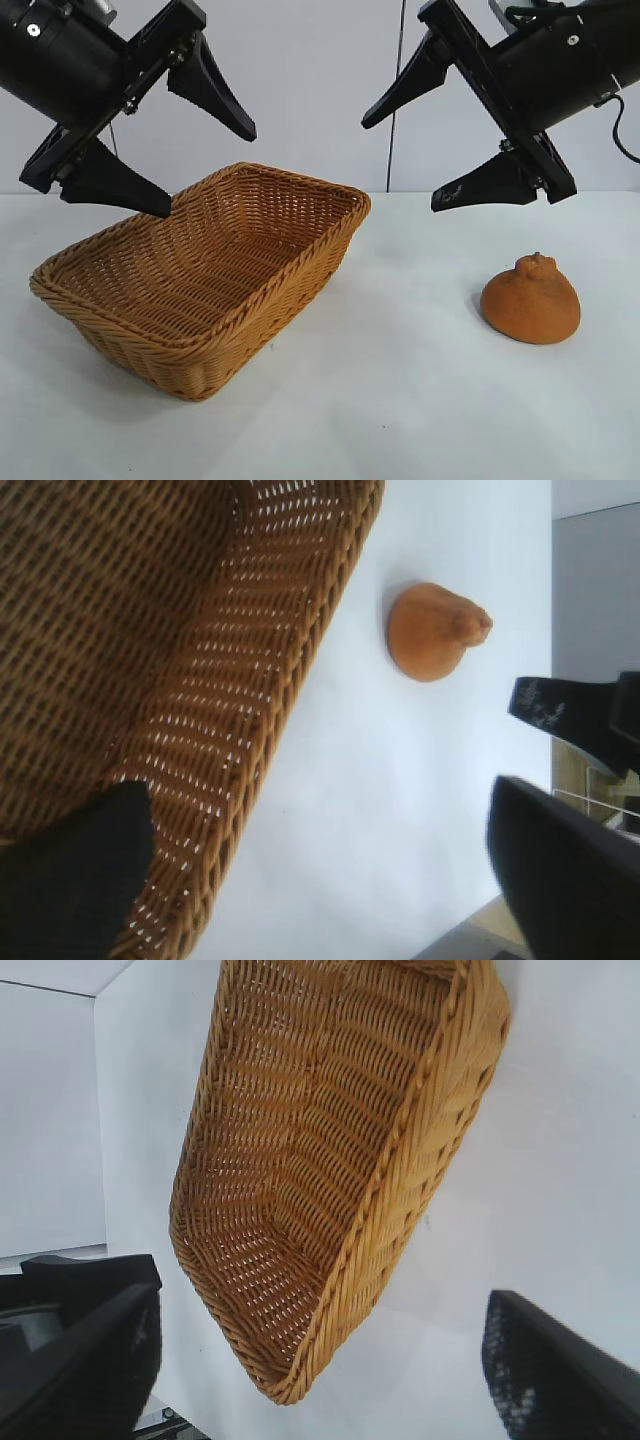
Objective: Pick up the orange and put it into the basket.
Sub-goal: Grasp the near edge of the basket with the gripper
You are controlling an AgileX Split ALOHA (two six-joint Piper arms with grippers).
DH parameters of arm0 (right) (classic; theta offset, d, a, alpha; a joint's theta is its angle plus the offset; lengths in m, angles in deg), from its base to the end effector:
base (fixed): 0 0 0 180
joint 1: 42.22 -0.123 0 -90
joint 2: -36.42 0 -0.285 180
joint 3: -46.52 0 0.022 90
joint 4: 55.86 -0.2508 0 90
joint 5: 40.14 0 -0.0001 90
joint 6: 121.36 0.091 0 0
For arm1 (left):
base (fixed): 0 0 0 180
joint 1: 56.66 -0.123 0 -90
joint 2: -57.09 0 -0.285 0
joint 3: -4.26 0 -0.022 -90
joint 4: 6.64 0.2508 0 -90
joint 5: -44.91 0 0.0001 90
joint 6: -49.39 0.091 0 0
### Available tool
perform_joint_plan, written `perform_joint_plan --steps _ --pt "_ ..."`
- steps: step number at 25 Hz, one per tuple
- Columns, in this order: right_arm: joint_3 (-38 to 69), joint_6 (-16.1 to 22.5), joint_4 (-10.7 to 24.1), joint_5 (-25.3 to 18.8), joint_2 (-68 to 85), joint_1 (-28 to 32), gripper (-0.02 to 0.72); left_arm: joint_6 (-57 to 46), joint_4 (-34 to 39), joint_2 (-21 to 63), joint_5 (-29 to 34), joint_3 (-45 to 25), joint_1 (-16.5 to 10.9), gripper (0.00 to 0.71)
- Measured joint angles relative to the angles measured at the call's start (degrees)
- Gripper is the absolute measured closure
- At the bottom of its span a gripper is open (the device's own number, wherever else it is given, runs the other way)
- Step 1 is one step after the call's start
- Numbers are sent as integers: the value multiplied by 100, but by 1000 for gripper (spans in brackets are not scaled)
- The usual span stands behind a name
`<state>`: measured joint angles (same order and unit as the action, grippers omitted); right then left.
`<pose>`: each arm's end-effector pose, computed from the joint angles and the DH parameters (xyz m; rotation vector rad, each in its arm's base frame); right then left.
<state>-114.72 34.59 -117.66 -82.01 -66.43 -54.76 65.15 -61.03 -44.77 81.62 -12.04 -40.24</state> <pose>0.3116 0.1242 0.2282 0.1313 2.5956 1.0838 0.3130 -0.1384 0.2406 -0.1289 2.5745 -0.9757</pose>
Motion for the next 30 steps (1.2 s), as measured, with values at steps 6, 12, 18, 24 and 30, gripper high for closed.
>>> perform_joint_plan --steps 6,12,18,24,30 --pt "0 0 5 0 0 0 106 -695 1041 591 97 0 0 67" --pt "0 5 5 -5 0 0 106 -3153 2681 979 883 0 38 67" --pt "0 5 5 -5 0 0 106 -5851 4071 986 943 -174 451 67" --pt "0 5 5 -5 0 0 106 -7455 4673 986 344 -611 516 67" --pt "0 6 6 -5 0 0 106 -7848 4692 953 2 -759 516 67"
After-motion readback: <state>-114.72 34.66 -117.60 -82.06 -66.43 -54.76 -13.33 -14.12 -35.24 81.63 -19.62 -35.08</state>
